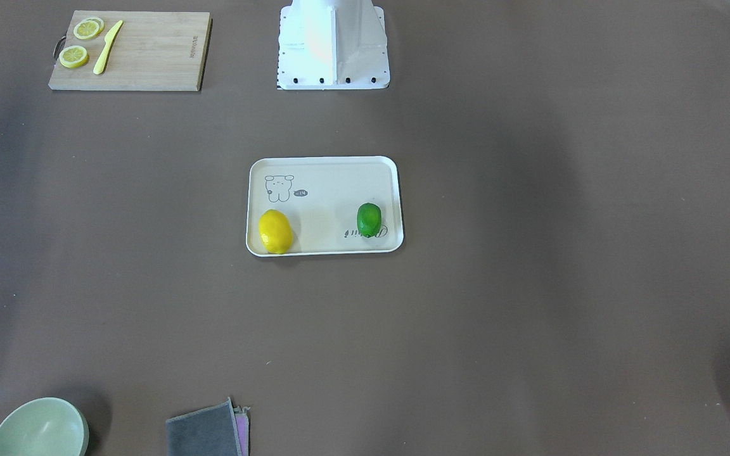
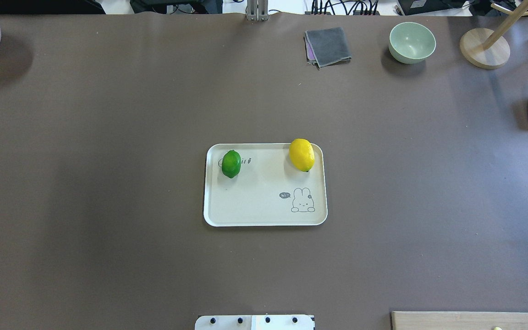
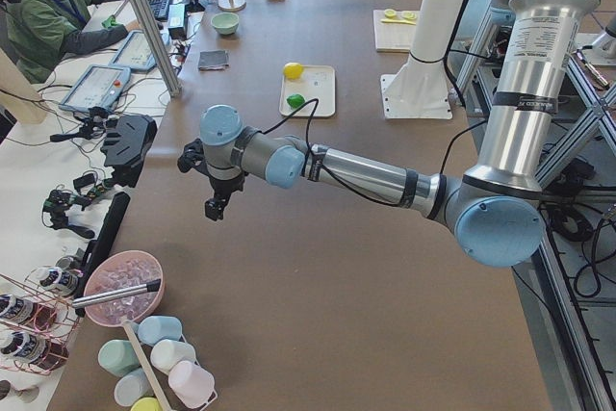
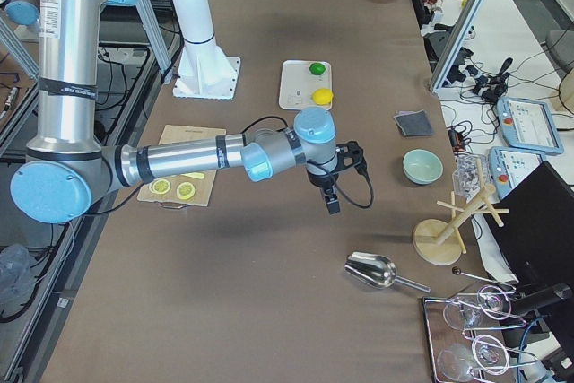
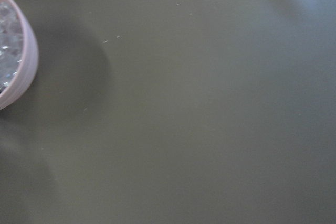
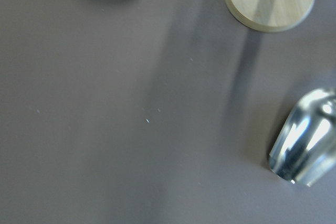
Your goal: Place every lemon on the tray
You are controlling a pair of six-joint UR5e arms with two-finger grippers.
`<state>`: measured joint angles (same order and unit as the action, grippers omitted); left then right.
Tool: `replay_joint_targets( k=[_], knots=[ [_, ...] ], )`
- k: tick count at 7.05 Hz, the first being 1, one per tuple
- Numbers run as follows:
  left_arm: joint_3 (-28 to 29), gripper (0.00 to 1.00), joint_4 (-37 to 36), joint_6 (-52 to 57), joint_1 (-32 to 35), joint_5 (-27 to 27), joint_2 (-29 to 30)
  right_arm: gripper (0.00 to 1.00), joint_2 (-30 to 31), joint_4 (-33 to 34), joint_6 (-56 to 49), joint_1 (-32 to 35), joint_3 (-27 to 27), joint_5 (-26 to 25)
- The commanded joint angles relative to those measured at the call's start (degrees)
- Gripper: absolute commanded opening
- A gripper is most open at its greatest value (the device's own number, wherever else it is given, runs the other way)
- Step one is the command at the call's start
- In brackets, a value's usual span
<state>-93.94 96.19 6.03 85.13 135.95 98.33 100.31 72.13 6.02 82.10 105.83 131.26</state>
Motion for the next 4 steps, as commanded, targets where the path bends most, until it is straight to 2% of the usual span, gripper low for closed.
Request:
replay_joint_targets(
  k=[1, 4],
  knots=[
    [0.5, 0.98, -0.92, 3.73, 2.06, -0.33, -4.02, 1.0, 8.39, -6.64, -1.01, 4.63, -1.57, -0.04],
    [0.95, 0.98, 2.43, 3.03, 5.13, -0.51, -11.57, 1.0, 7.19, -6.05, -1.45, 5.79, -8.25, -1.27]
  ],
)
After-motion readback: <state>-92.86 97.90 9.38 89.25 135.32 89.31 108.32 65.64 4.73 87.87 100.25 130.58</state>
